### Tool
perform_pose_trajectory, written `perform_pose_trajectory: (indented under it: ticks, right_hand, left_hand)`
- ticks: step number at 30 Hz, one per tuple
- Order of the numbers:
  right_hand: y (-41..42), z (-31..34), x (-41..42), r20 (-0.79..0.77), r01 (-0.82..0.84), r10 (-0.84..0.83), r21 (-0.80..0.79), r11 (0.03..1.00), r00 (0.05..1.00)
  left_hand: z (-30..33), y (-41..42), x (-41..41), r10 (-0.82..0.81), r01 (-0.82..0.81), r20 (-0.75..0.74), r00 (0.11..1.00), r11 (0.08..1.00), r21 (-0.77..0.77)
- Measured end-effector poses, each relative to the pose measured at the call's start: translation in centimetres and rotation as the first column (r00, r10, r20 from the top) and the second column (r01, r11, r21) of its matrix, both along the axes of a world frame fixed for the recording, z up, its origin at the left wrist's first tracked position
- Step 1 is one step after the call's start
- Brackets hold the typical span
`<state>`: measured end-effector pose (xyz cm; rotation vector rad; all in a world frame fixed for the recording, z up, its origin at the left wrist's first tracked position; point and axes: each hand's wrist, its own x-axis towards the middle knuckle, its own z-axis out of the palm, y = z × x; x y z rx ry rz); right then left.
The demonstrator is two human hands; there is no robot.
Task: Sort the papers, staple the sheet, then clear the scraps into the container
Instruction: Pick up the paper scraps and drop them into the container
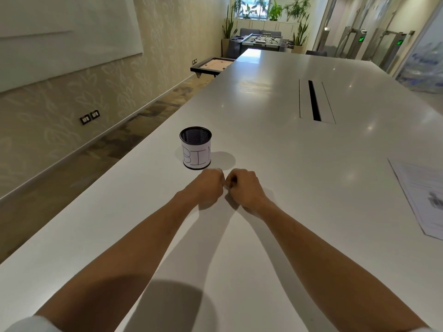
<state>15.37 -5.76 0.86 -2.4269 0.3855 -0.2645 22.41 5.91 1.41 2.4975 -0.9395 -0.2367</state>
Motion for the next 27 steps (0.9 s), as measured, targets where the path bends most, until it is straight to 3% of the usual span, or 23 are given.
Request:
perform_pose_trajectory:
  ticks: [3,9,12,20,27]
  right_hand:
    - [-0.4,0.5,0.4,0.069,0.045,-0.062,0.235,0.971,0.996]
    - [-0.7,3.6,2.9,0.226,0.018,-0.107,0.364,0.931,0.968]
    - [-0.5,6.0,4.7,0.304,-0.038,-0.098,0.414,0.91,0.948]
    - [1.3,10.4,9.6,0.329,-0.066,-0.039,0.301,0.951,0.944]
    - [1.8,9.2,11.3,0.264,-0.026,0.004,0.077,0.997,0.965]
  left_hand:
    - [1.0,0.0,0.6,0.042,-0.054,-0.083,0.996,0.988,-0.142]
    - [4.0,0.3,2.4,0.068,-0.2,-0.296,0.953,0.874,-0.443]
    - [6.5,0.5,3.4,0.096,-0.25,-0.296,0.95,0.8,-0.545]
    - [9.3,1.9,8.1,0.292,-0.309,-0.123,0.949,0.771,-0.557]
    - [7.8,3.1,9.0,0.323,-0.274,0.079,0.943,0.889,-0.367]
